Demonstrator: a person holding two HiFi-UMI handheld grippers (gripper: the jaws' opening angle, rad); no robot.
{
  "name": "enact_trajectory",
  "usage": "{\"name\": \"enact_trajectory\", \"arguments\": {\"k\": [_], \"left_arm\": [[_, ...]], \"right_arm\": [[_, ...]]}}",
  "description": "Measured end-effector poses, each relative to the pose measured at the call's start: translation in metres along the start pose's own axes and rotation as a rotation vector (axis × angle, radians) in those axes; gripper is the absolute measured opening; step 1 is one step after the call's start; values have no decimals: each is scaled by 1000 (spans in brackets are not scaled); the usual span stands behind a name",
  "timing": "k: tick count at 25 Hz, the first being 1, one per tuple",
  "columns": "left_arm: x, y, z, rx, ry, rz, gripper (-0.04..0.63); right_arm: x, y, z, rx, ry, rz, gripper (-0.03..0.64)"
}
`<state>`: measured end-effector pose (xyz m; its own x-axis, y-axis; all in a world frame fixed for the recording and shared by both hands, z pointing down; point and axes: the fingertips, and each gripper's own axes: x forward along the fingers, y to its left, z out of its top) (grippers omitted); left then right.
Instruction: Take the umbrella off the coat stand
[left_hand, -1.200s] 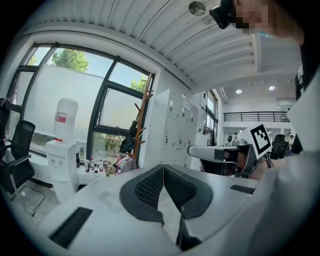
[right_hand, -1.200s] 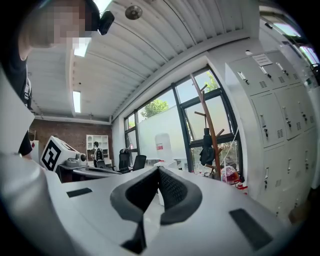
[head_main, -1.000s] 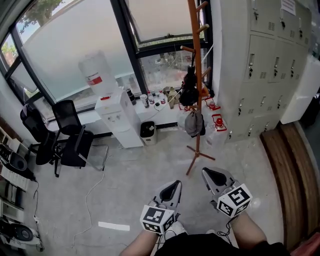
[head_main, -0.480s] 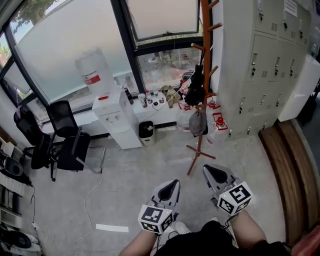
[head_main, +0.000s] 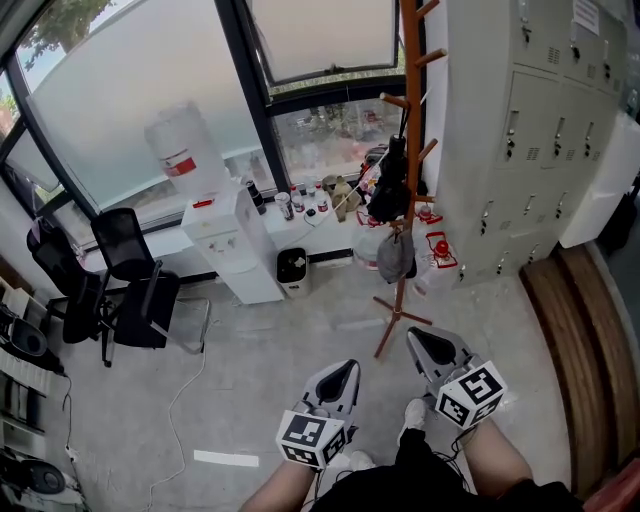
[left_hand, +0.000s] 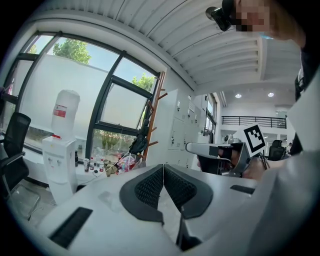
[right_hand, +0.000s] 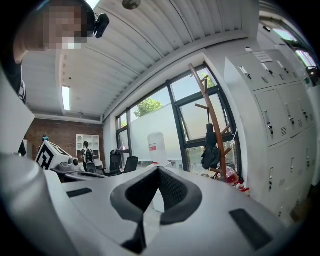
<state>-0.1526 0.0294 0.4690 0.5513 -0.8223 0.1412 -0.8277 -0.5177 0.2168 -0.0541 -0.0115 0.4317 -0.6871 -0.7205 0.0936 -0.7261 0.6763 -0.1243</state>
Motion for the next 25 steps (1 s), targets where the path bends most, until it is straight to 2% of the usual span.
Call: {"name": "enact_trajectory", "arguments": {"k": [15, 25], "left_arm": [[121, 9, 24, 10, 5, 50, 17], [191, 8, 46, 25, -25, 68, 17]], "right_arm": [[48, -119, 24, 9, -5, 55, 52], [65, -185, 43, -14, -16, 78, 52]]}}
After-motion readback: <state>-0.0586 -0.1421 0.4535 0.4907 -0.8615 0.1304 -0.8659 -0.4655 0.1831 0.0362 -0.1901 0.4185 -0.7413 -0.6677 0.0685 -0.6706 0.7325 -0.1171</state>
